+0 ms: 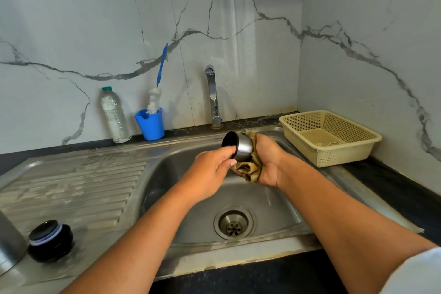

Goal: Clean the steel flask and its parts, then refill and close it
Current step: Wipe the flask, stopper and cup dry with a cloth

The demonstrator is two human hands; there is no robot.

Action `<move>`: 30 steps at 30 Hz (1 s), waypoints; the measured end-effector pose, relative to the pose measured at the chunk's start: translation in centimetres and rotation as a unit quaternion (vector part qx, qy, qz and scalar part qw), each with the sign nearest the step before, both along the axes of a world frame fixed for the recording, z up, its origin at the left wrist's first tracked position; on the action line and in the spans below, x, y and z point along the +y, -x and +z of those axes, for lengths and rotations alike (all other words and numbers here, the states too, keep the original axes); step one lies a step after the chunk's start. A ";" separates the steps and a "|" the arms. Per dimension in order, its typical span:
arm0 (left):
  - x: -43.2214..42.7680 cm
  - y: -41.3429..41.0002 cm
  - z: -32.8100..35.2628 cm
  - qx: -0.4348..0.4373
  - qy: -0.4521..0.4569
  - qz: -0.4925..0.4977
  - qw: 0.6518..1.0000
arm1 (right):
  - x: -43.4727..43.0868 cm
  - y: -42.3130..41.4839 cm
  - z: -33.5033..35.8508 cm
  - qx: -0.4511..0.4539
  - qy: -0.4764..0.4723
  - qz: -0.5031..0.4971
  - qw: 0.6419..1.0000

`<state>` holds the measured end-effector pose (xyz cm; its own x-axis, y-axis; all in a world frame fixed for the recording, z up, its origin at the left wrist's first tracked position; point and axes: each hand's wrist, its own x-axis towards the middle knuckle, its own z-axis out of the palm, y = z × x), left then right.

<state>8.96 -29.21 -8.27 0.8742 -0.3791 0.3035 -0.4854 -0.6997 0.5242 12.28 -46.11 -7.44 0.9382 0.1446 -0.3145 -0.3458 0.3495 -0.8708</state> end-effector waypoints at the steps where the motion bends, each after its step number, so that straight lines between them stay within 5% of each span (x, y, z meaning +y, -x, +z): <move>1: -0.1 -0.1 -0.1 0.002 -0.033 0.011 0.999 | 0.0 0.0 0.0 0.006 0.023 -0.005 1.000; 9: -0.4 -0.4 -0.3 -0.041 -0.191 0.058 0.979 | 0.8 0.1 -0.1 -0.059 0.134 -0.027 0.989; 17: 0.3 -0.6 0.4 -0.007 -0.040 0.029 0.999 | 0.9 1.0 0.3 -0.196 0.176 0.001 0.965; 24: -0.1 0.6 0.9 0.068 0.210 -0.049 0.974 | 0.2 0.6 0.4 -0.131 0.054 0.042 0.989; 30: 0.3 -0.4 0.6 -0.002 0.134 0.003 0.991 | 0.8 0.4 0.3 -0.063 -0.075 0.041 0.994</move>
<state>9.35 -28.88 -7.66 0.8746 -0.2785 0.3968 -0.4843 -0.5388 0.6893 11.87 -45.32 -7.15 0.9519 0.2586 -0.1644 -0.2698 0.4533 -0.8495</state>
